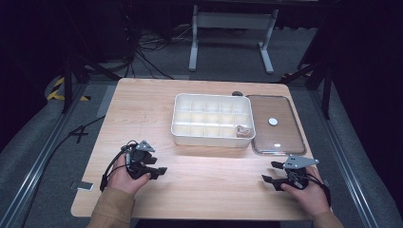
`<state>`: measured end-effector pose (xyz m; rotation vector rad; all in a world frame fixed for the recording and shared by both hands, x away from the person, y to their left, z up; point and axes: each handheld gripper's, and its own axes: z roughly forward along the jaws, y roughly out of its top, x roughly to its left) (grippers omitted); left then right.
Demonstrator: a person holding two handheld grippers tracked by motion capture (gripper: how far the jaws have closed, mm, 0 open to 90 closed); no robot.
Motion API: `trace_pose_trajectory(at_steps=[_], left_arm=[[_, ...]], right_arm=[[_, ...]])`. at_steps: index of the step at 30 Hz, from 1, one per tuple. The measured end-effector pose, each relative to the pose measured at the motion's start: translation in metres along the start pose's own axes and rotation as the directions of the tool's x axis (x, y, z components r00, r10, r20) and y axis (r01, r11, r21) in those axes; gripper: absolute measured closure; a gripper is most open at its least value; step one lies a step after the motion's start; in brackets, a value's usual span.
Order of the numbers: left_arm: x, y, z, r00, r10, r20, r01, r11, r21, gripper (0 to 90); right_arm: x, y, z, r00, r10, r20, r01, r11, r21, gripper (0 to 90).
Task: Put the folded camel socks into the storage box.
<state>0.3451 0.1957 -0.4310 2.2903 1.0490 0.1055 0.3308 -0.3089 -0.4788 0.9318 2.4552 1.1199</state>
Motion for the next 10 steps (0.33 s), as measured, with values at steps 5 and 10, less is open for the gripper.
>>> trace_pose_trajectory(at_steps=[5,10], left_arm=[[0.0034,-0.0027,0.0033,1.0,-0.007,-0.001,0.007,0.9999,0.011,41.2],[0.0058,-0.0045,0.005,0.9999,-0.013,0.005,0.013,0.9998,0.017,41.0]], right_arm=[[-0.0007,-0.004,0.0055,1.0,-0.001,0.003,0.001,1.0,0.009,28.3],[-0.0005,-0.0034,0.0057,1.0,0.001,0.003,-0.002,1.0,0.011,28.7]])
